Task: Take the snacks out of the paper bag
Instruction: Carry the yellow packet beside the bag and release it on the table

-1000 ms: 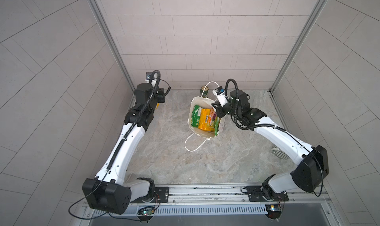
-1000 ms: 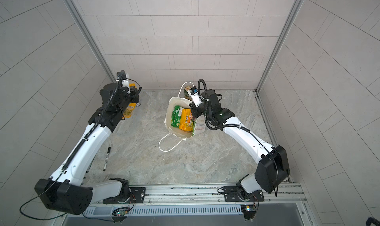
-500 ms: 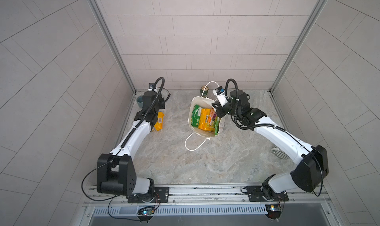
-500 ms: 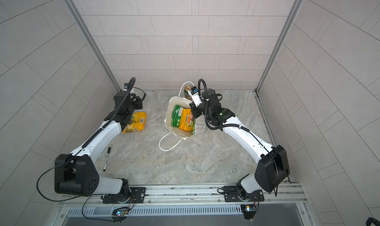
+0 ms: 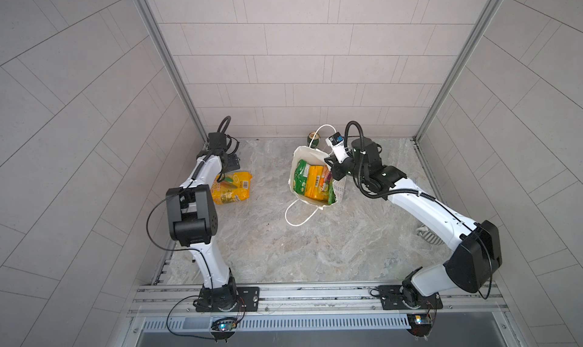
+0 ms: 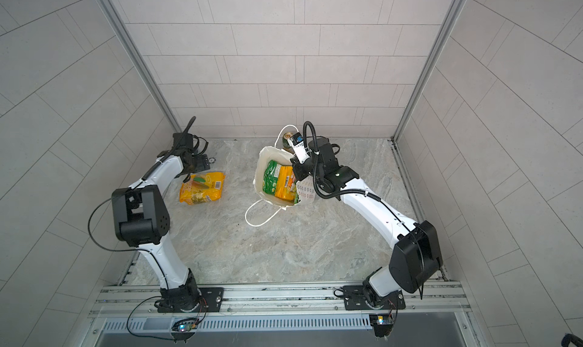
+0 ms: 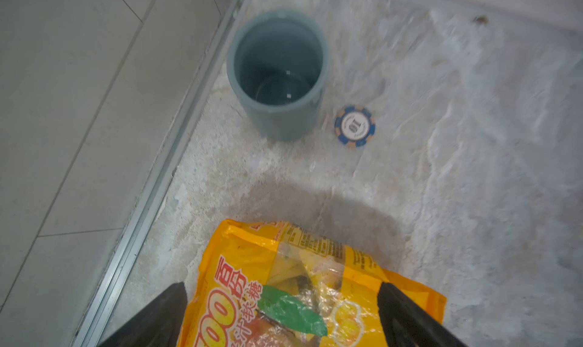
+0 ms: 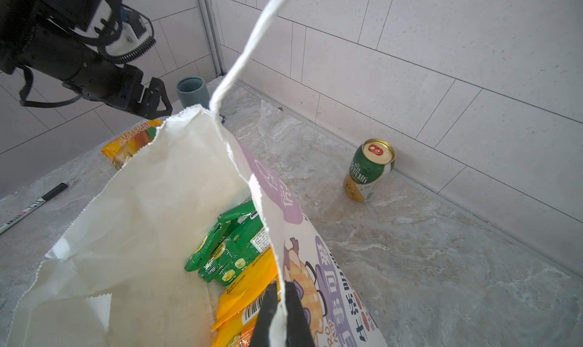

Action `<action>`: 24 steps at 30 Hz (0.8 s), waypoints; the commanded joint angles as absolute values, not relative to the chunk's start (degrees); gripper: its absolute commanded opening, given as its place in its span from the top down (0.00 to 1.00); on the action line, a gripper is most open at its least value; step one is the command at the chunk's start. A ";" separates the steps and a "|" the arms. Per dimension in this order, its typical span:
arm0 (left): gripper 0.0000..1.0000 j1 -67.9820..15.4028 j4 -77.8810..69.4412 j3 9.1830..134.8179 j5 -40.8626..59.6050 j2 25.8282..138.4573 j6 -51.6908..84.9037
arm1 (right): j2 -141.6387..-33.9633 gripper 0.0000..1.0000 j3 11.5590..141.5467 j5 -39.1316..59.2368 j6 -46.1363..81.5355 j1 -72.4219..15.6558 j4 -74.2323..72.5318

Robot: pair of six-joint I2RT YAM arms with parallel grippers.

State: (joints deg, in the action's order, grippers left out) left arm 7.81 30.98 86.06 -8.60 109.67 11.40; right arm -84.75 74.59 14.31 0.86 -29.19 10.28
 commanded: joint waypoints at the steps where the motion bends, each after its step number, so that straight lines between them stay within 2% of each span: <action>1: 0.00 8.63 37.89 88.09 -9.18 112.19 12.65 | -85.03 1.00 76.03 13.85 0.72 -29.08 10.36; 9: 0.00 8.88 34.60 86.94 -1.58 113.94 10.52 | -85.14 1.00 76.11 13.45 0.74 -29.06 10.35; 12: 0.07 8.51 34.33 87.10 0.22 114.36 9.51 | -84.58 1.00 75.85 13.36 0.76 -29.05 10.29; 24: 0.14 5.79 31.99 86.96 7.39 116.71 8.34 | -84.55 0.99 75.67 13.00 0.66 -29.06 10.02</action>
State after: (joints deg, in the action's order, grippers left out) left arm 6.68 32.18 86.72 3.57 114.59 8.97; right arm -84.77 74.65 13.63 0.67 -29.19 10.28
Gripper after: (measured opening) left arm 0.874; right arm 0.048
